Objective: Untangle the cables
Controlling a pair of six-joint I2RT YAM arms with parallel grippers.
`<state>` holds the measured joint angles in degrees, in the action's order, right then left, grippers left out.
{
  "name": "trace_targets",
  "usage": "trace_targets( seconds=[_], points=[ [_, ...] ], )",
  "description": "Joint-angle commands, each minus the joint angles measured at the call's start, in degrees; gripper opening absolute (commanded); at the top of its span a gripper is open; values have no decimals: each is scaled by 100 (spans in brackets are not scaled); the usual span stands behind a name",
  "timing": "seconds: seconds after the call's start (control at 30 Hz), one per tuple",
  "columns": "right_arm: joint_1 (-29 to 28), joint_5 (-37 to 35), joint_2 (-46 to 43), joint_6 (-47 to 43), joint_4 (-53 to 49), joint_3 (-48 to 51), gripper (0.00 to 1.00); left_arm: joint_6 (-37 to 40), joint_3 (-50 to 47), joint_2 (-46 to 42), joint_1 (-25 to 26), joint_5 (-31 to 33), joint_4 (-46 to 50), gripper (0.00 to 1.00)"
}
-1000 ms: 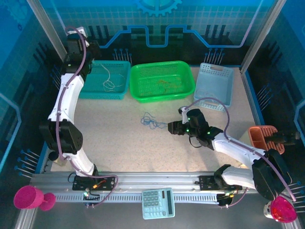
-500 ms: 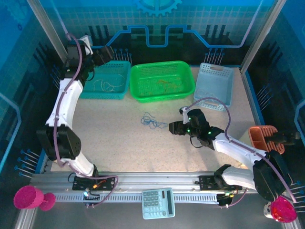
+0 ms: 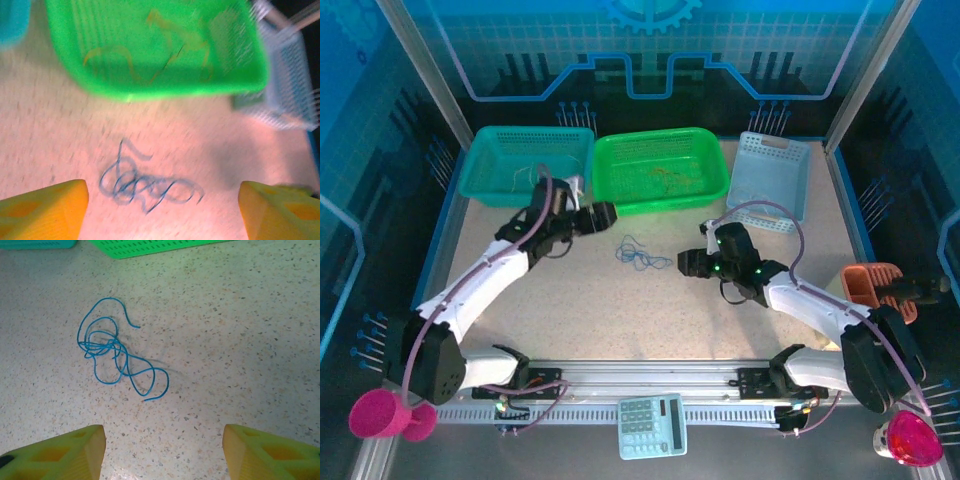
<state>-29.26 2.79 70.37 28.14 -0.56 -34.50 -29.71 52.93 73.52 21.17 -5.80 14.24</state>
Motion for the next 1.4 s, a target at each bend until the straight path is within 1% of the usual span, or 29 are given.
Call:
trace_targets(
  seconds=[0.0,0.1,0.37,0.53,0.67,0.8,0.97,1.27,1.37],
  points=[
    [255,132,-94,160,18,-125,64,-192,-229,80,304,457,-304,74],
    [588,249,-335,243,-154,-196,64,74,-167,493,616,784,-223,70],
    [1618,702,-1095,202,-999,-913,64,393,249,1511,867,1144,-281,65],
    [1844,1029,-1185,170,-1290,-1344,65,499,450,1943,933,1328,-356,62],
    [1818,1356,-1001,279,-1217,-1289,65,541,581,2244,982,1438,-410,59],
    [1678,1494,-784,360,-1014,-1014,65,613,736,2507,998,1500,-382,57],
    [1259,1341,-398,363,-801,-724,64,693,872,2734,1012,1579,-336,55],
    [813,1181,129,530,-355,-495,64,739,981,3067,1008,1683,-307,51],
    [691,1141,270,526,-314,-496,64,757,1000,3175,1005,1672,-338,46]
  ],
)
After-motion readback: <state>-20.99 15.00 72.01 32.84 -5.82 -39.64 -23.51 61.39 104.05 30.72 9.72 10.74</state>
